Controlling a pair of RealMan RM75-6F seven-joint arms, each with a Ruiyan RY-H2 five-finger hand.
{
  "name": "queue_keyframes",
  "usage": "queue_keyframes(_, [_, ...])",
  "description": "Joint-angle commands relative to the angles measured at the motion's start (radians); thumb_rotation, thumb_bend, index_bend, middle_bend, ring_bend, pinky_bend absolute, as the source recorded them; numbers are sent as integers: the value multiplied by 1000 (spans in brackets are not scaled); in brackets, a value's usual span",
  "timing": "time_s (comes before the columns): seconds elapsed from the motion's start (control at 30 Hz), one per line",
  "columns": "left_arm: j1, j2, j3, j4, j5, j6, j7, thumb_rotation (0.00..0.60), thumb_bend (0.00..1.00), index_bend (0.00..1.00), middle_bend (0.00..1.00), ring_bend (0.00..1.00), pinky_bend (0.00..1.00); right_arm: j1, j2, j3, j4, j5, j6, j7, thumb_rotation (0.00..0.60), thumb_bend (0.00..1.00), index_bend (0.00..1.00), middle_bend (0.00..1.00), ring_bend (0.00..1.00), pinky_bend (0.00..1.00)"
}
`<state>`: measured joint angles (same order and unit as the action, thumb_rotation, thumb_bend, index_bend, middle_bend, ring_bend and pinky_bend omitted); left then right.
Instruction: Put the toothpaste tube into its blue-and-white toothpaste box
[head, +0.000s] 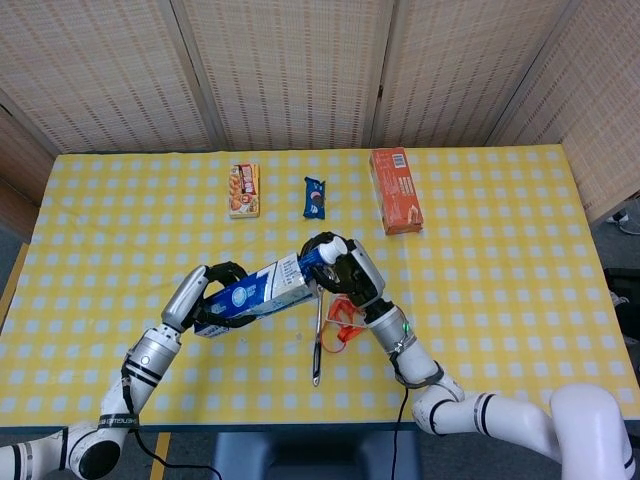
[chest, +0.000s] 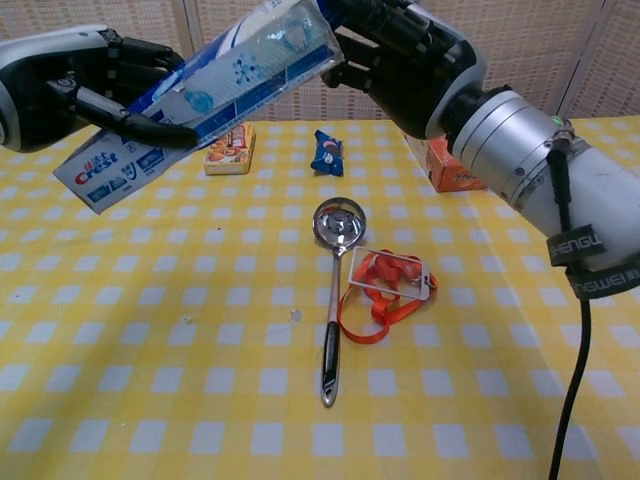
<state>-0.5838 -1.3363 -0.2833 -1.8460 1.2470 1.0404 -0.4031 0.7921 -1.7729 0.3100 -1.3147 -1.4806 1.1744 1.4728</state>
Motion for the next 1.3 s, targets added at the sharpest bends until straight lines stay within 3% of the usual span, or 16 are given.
queue_keyframes(0.03, [1, 2, 0, 3, -2, 1, -4, 600, 161, 591, 745, 556, 534, -5, -1, 6, -4, 1, 14, 2, 600, 424, 853, 776, 698, 659])
queue_keyframes(0.17, [0, 5, -1, 12, -7, -5, -19, 600, 162, 592, 745, 556, 534, -12, 0, 3, -9, -16, 42, 0, 600, 424, 723, 649, 596, 555])
queue_keyframes(0.27, [-2, 8, -1, 18, -3, -13, -38, 600, 162, 592, 745, 555, 534, -13, 1, -6, -8, -28, 52, -5, 600, 424, 535, 503, 498, 439])
queue_keyframes(0.43, [-2, 11, -1, 28, 7, -14, -64, 600, 161, 592, 745, 555, 534, -8, 5, -19, -5, -40, 45, -2, 600, 424, 132, 258, 322, 271])
queue_keyframes(0.53, [0, 14, -3, 28, 8, -11, -75, 600, 161, 591, 745, 555, 534, -6, 8, -25, -8, -44, 43, -3, 600, 424, 7, 154, 237, 188])
queue_keyframes(0.83, [7, 24, -7, 28, 23, 3, -111, 600, 161, 592, 745, 555, 533, -15, 31, -33, -30, -65, 72, 30, 600, 383, 0, 8, 116, 51])
queue_keyframes(1.03, [14, 34, -12, 33, 31, 15, -141, 600, 161, 592, 745, 555, 533, -34, 58, -31, -44, -77, 120, 91, 600, 318, 0, 0, 28, 0])
queue_keyframes(1.3, [11, 35, -10, 54, 29, 11, -149, 600, 161, 592, 745, 555, 534, -58, 100, -48, -42, -79, 136, 61, 600, 315, 0, 0, 29, 0])
